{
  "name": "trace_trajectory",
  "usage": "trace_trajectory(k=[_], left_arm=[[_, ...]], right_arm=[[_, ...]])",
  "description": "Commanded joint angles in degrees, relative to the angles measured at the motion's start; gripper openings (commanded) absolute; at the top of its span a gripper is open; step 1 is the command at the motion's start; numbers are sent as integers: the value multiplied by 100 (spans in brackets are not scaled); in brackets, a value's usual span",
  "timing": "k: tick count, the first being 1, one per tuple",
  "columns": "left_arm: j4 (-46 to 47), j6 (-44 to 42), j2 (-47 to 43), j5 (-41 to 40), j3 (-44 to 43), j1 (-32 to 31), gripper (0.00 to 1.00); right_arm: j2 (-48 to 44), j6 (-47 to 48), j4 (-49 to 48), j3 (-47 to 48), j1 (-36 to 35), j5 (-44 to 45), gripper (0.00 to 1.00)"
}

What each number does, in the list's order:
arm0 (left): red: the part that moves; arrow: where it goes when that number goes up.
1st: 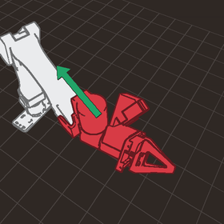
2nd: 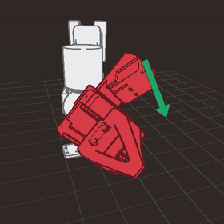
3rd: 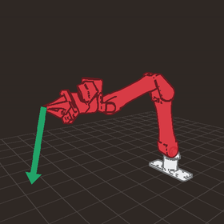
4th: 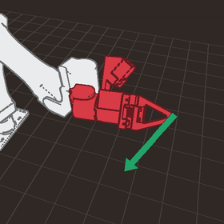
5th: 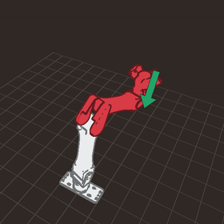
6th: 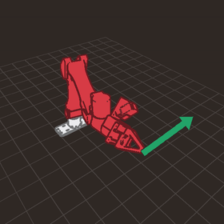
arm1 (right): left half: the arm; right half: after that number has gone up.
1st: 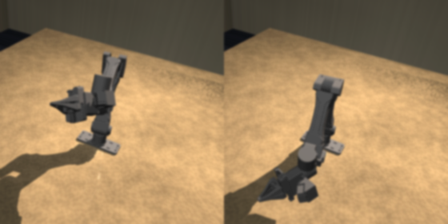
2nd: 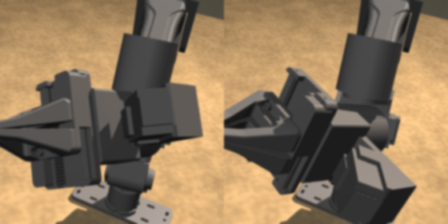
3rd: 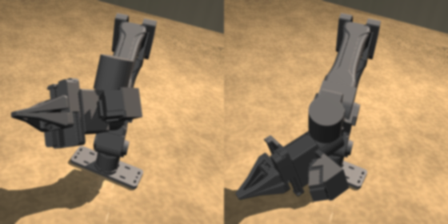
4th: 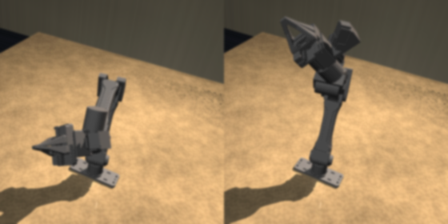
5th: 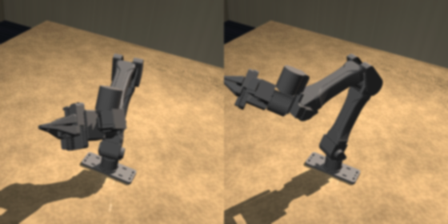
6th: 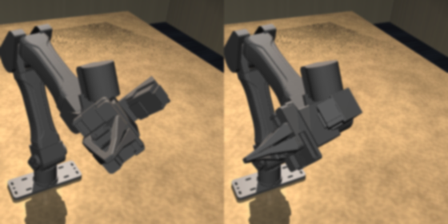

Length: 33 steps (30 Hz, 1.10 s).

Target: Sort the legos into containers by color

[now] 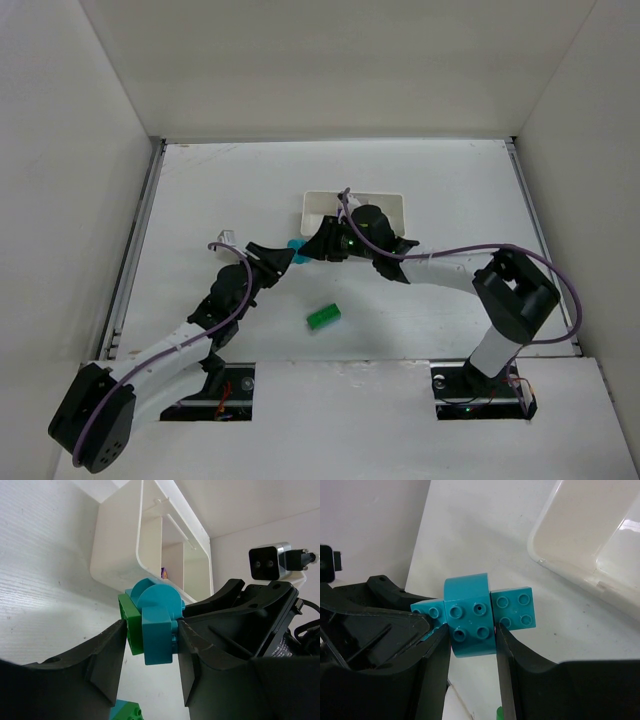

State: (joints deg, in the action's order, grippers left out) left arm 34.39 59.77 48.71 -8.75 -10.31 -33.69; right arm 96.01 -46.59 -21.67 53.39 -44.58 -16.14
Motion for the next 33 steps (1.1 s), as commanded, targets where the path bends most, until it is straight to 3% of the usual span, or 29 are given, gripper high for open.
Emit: trace_trajectory(k=[1, 14, 24, 33], left_arm=[[-29, -27, 42, -12, -103, -36, 41], [129, -114, 342, 14, -235, -168, 19], [-407, -194, 7, -12, -297, -142, 38], [-328, -237, 306, -12, -463, -309, 42]], right_arm=[[-319, -210, -865, 49, 41, -144, 31], [-478, -123, -909, -56, 67, -3, 30], [-680, 545, -285, -162, 173, 691, 30], [-680, 651, -267, -162, 156, 823, 30]])
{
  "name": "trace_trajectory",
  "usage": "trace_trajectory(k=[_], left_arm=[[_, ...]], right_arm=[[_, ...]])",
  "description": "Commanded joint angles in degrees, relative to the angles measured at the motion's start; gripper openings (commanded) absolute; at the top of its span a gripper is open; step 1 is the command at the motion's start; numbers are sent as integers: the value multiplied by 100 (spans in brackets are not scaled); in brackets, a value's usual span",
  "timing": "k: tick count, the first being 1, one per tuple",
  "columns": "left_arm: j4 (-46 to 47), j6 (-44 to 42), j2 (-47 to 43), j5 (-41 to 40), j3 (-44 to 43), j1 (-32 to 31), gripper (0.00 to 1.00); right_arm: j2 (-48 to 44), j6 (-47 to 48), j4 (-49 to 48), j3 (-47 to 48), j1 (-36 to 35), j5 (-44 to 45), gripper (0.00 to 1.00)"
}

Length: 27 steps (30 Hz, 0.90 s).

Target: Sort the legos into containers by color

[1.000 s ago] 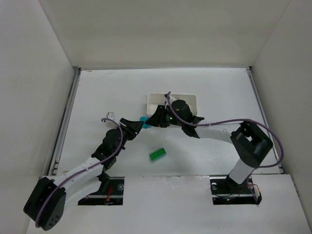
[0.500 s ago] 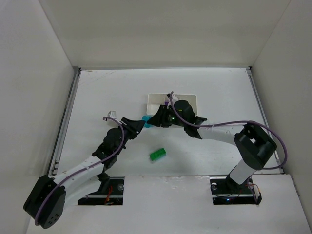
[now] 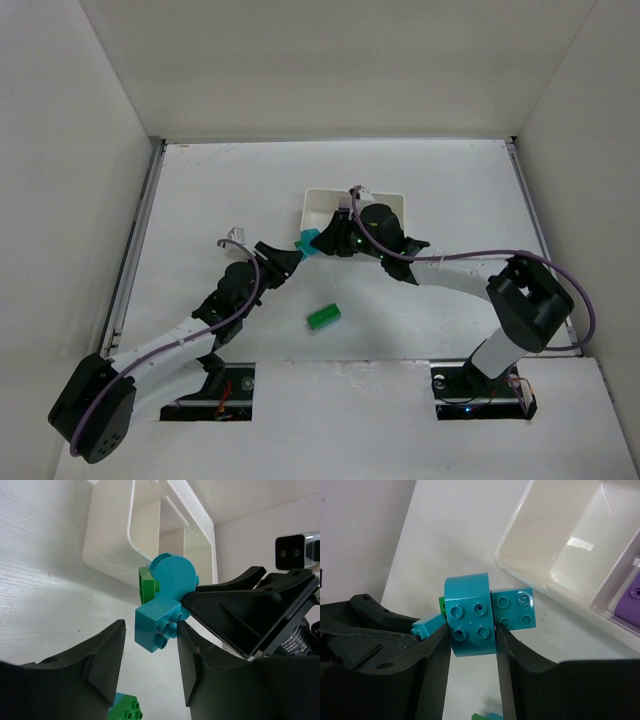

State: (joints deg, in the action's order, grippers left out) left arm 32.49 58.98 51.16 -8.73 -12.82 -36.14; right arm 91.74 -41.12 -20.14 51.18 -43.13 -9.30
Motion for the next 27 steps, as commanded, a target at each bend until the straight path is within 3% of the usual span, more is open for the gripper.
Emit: trace_trajectory(k=[1, 7, 12, 18, 27], left_arm=[[-138, -176, 79, -23, -221, -64, 39], [-15, -115, 35, -137, -169, -29, 24], [222, -62, 113, -146, -133, -11, 23], [424, -97, 447, -199, -151, -126, 41], [1030, -1, 746, -252, -37, -134, 46]], right_arm=[[-236, 96, -420, 68, 11, 139, 30], [-175, 43, -456, 85, -6, 78, 30], [-166, -18, -508, 59, -15, -1, 30], [-87, -141, -614, -11, -138, -72, 30], [80, -370, -798, -152, -208, -63, 30]])
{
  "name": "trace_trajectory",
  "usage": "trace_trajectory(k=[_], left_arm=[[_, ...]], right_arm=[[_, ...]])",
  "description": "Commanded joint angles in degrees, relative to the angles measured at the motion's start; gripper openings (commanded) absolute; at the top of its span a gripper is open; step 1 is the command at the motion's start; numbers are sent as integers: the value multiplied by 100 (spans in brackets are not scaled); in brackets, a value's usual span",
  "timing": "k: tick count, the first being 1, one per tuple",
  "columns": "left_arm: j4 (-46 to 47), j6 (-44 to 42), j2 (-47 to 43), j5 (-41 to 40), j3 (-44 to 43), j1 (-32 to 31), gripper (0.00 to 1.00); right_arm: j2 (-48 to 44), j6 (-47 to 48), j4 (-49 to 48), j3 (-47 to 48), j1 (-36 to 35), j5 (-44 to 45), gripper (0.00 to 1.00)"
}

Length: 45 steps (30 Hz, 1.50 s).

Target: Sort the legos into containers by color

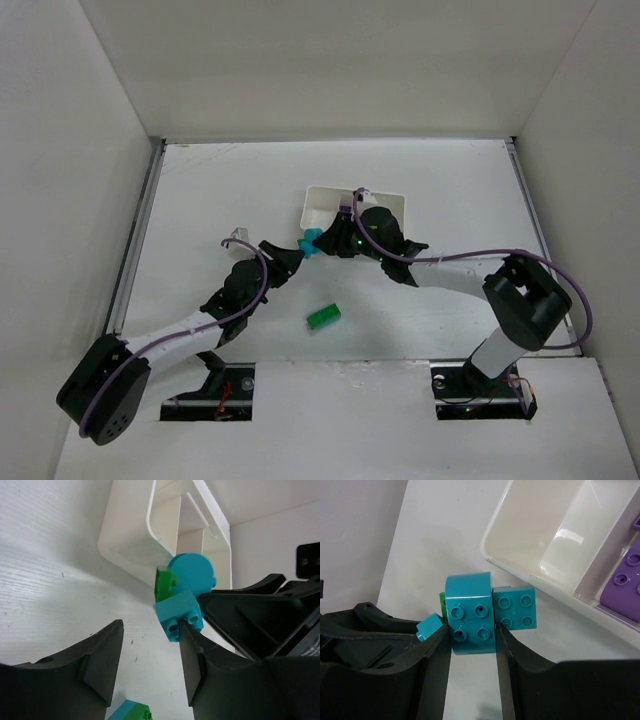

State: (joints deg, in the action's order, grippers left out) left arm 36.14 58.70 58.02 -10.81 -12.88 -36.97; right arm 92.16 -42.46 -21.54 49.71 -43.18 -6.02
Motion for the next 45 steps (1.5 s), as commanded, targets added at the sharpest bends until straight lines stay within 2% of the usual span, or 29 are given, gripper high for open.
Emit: trace_trajectory(k=[1, 6, 14, 19, 22, 24, 29, 32, 39, 45], left_arm=[[745, 54, 86, -62, -21, -77, 46], [1140, 98, 122, -220, 119, -236, 46], [1167, 107, 377, -255, 76, -315, 45], [1150, 89, 412, -246, -3, -324, 35], [1097, 72, 368, -220, -12, -350, 24], [1010, 37, 324, -202, -12, -367, 24], [184, -568, 394, -307, -249, -815, 32], [-264, -1096, 613, -536, -486, -1333, 40], [-564, -2028, 1079, -966, -1110, -2300, 54], [-696, -3239, 1808, -1046, -1979, -2898, 58]], right_arm=[[65, -245, -658, -6, -221, -374, 30], [188, -342, -667, -58, -230, -277, 30], [241, -430, -781, -84, -230, -364, 30], [250, -483, -852, -146, -230, -391, 30], [206, -483, -852, -181, -230, -382, 30], [145, -439, -826, -199, -213, -339, 30], [-101, -246, -659, -234, -116, 4, 30], [-329, -105, -483, -234, -28, 241, 30], [-988, 202, -202, -365, 217, 900, 30], [-1823, 203, -140, -945, 674, 1463, 29]])
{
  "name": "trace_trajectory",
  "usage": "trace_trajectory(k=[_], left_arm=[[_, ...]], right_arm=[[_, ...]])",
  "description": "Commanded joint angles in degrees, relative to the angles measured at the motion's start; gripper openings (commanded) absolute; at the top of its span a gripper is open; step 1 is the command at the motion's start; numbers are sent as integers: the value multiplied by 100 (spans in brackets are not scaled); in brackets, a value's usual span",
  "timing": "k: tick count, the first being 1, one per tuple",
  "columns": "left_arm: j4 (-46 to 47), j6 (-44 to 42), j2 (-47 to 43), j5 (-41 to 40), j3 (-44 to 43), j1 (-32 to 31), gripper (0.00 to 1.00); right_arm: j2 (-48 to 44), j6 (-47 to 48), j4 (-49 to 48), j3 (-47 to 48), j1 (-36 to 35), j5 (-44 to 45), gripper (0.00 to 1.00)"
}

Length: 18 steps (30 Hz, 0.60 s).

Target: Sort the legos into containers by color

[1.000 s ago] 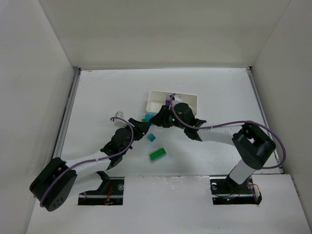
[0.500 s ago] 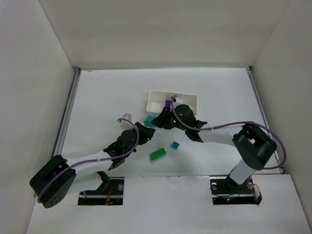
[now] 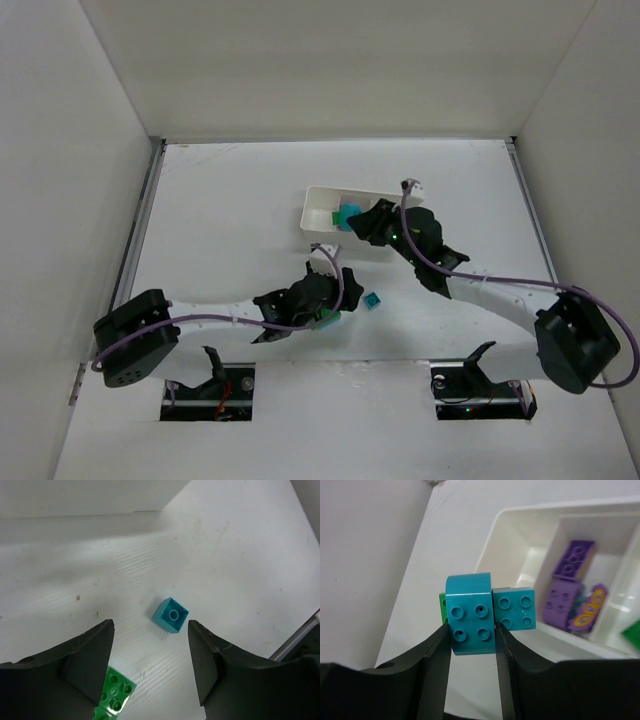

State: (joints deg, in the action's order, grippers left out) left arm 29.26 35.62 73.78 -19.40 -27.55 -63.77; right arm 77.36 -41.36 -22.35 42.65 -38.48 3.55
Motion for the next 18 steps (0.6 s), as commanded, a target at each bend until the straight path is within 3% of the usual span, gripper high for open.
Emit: trace_trajectory(k=[1, 10, 18], left_arm=[[-34, -1169, 373, -187, -645, -289, 59], [-490, -2453, 2086, 515, -1823, -623, 63], [-833, -2700, 2791, 270, -2395, -747, 59]], right_arm=[[-475, 85, -59, -336, 301, 532, 29], [-1083, 23, -59, -829, 1022, 357, 30], [-1083, -100, -147, -943, 1260, 84, 30]])
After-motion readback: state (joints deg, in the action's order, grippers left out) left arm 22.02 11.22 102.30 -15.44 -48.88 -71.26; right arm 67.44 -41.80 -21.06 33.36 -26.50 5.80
